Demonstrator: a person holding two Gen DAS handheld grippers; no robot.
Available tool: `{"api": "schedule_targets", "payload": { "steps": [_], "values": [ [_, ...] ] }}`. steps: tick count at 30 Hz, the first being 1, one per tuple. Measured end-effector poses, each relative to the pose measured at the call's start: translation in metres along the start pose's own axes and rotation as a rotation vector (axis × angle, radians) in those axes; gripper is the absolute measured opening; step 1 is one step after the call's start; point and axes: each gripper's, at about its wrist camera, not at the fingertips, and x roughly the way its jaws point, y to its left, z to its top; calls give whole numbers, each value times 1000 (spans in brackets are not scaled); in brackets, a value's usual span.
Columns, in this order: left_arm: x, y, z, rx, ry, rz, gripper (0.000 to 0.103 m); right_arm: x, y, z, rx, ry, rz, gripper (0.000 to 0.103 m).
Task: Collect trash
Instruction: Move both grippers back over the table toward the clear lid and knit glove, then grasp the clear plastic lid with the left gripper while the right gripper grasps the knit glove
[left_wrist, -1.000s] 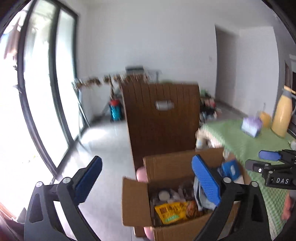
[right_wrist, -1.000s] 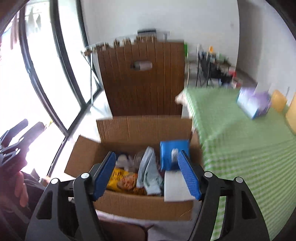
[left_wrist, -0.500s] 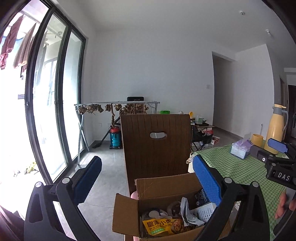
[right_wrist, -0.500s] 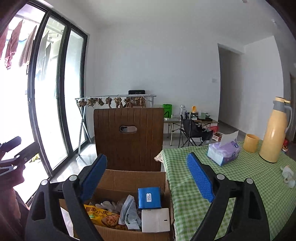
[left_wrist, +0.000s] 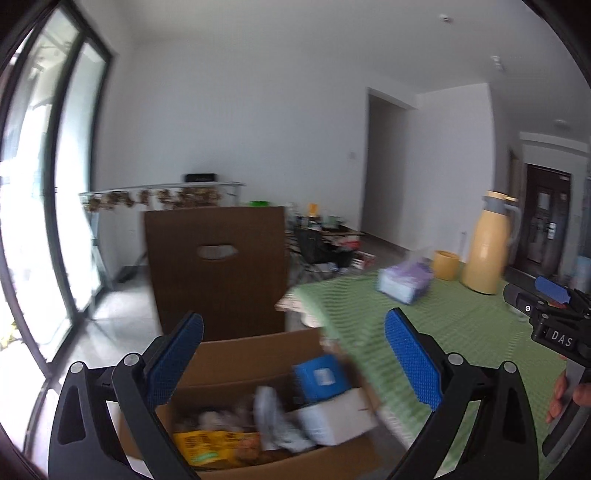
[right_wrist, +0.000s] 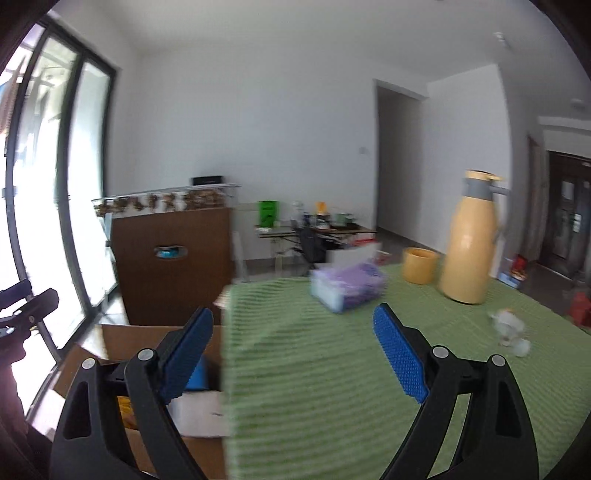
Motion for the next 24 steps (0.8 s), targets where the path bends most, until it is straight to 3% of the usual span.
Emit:
{"api": "schedule_targets", "payload": {
  "steps": [6,12,15,20,22,23,24],
  "values": [
    [45,-125,-5,87,46,-288,96,-37,-132,-21,107,53,-272,85],
    [104,-279,-25,193,204,-655,96,-94,-241,-42,176,93,-513,85],
    [142,-354,-44,259,255,-734,96,-115,-274,-46,209,104,-587,85],
    [212,-440,-63,278,384,-732,93,-128,-305,-54,215,137,-635,85],
    [236,-457,-65,238,424,-765,85,-124,-316,-55,205,156,-637,85],
    [243,-462,-66,227,443,-775,65,-122,-320,-56,201,165,-640,85],
    [250,-465,-67,212,468,-799,27,-117,-324,-57,197,173,-635,85]
  ]
}}
